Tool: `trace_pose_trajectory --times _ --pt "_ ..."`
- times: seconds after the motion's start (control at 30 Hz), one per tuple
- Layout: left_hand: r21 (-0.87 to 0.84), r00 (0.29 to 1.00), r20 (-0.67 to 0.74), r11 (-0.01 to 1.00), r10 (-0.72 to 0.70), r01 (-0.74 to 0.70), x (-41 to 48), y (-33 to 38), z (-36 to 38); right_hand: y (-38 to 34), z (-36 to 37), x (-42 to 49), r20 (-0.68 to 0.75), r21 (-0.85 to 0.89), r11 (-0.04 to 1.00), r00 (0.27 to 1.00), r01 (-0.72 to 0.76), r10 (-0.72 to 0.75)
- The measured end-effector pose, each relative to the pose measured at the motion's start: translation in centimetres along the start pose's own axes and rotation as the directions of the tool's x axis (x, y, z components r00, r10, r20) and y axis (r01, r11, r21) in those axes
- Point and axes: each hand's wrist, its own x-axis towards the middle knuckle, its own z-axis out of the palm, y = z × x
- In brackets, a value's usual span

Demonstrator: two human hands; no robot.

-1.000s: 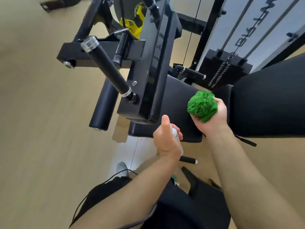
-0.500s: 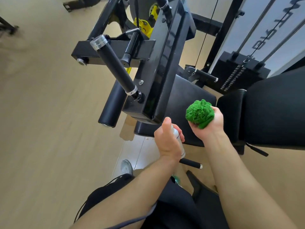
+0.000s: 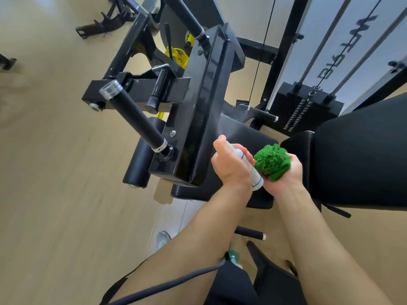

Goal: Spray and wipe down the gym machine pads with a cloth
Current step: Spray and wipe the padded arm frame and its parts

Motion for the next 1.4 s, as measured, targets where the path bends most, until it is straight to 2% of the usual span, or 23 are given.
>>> trace_pose_trajectory --times 0.3,0.47,0.77,0.87,1.0,1.1,1.17,1.2,1.27,1.3,1.33,1.4 --pt "-0.004 0.996 0.014 0.996 -0.09 0.09 3.3 1.4 2.8 -1.1 0.9 0.7 -0.069 -0.002 1.0 0.997 -0.024 0.023" --pt "-0.084 0.994 0.011 0.99 -0.109 0.109 6.7 4.1 7.1 -1.7 1.2 1.0 -0.122 0.035 0.999 0.992 -0.032 0.036" --pt "-0.033 0.992 -0.024 0.992 -0.122 0.121 10.9 5.0 11.7 -2.9 0.9 2.7 -0.164 0.04 0.999 0.986 -0.021 0.027" --pt "-0.058 0.994 -0.001 0.992 -0.114 0.113 10.0 5.3 11.4 -3.7 2.5 3.1 -0.112 0.063 0.998 0.993 0.031 -0.024" --pt "-0.022 0.99 0.137 0.999 -0.03 0.033 7.9 6.6 9.0 -5.2 9.4 5.6 0.12 0.082 0.989 0.984 0.122 -0.131" --pt "0.135 0.963 0.258 0.984 0.075 -0.113 6.5 8.7 5.9 -5.4 17.7 7.8 0.242 -0.075 0.958 0.937 0.278 -0.253" --pt "0.25 0.929 0.341 0.939 0.141 -0.234 5.7 10.5 3.8 -4.5 22.7 8.7 0.341 -0.248 0.852 0.865 0.461 -0.368" --pt "0.285 0.913 0.371 0.915 0.168 -0.284 5.4 11.4 2.9 -4.1 24.8 8.9 0.389 -0.361 0.747 0.818 0.559 -0.424" --pt "0.309 0.887 0.406 0.88 0.221 -0.361 4.9 13.1 1.6 -3.4 27.8 9.6 0.493 -0.606 0.388 0.711 0.695 -0.502" --pt "0.31 0.878 0.414 0.87 0.24 -0.384 4.7 13.7 1.1 -3.3 28.5 10.2 0.529 -0.689 0.201 0.673 0.697 -0.517" --pt "0.308 0.873 0.416 0.864 0.253 -0.397 4.6 14.2 0.7 -3.3 28.9 10.7 0.537 -0.735 0.104 0.669 0.67 -0.513" --pt "0.299 0.87 0.414 0.863 0.266 -0.406 4.4 15.0 0.1 -3.0 28.3 10.7 0.497 -0.781 0.084 0.698 0.619 -0.515"
